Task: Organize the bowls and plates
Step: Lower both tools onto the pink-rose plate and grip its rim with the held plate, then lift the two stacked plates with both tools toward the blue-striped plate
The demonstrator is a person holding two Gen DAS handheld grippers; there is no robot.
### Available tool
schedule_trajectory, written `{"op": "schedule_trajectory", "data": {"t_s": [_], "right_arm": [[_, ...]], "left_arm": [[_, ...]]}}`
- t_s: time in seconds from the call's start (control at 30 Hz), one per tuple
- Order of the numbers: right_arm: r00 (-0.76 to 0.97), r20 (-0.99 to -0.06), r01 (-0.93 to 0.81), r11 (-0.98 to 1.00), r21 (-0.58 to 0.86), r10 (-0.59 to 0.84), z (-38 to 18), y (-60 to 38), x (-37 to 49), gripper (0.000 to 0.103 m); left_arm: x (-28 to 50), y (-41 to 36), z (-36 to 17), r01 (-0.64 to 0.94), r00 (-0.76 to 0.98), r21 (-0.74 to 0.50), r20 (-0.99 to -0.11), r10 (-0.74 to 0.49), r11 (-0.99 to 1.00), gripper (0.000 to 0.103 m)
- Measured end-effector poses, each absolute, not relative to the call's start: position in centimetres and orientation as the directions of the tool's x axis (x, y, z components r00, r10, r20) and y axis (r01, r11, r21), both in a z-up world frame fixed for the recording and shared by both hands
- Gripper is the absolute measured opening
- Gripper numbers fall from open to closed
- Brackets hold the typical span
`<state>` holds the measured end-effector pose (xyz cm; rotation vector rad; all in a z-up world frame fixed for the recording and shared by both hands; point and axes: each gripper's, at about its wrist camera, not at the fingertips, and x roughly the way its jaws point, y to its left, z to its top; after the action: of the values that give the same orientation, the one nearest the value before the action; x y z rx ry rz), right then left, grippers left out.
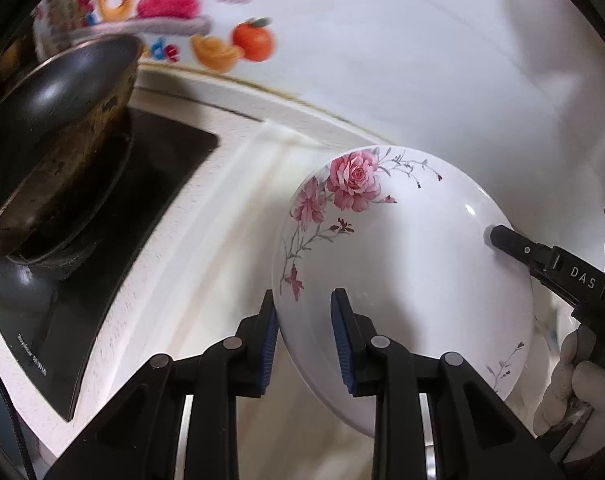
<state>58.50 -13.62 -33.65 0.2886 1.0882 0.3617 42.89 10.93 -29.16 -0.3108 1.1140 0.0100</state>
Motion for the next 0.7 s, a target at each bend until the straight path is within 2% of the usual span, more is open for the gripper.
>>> {"op": "schedule_trajectory", "data": {"t_s": [0.33, 0.47, 0.7], "right_arm": [[0.482, -0.805, 0.002, 0.918, 0.397, 0.347, -30.1, -20.9, 44.9, 0.017], [0.482, -0.816, 0.065, 0.916, 0.396, 0.319, -30.8, -23.6, 39.5, 0.018], [0.433, -0.852, 0.158, 0.906, 0.394, 0.295, -34.7, -26.0, 33.0, 0.018]], "left_arm": [[35.8, 5.6, -26.8, 0.051, 0.404, -0.250, -0.880, -0.249, 0.967, 0.024], [33.5, 3.9, -27.9, 0.105, 0.348, -0.270, -0.892, -0.290, 0.957, 0.024], [31.5, 1.4, -31.7, 0.181, 0.243, -0.241, -0.929, -0.281, 0.954, 0.024]]}}
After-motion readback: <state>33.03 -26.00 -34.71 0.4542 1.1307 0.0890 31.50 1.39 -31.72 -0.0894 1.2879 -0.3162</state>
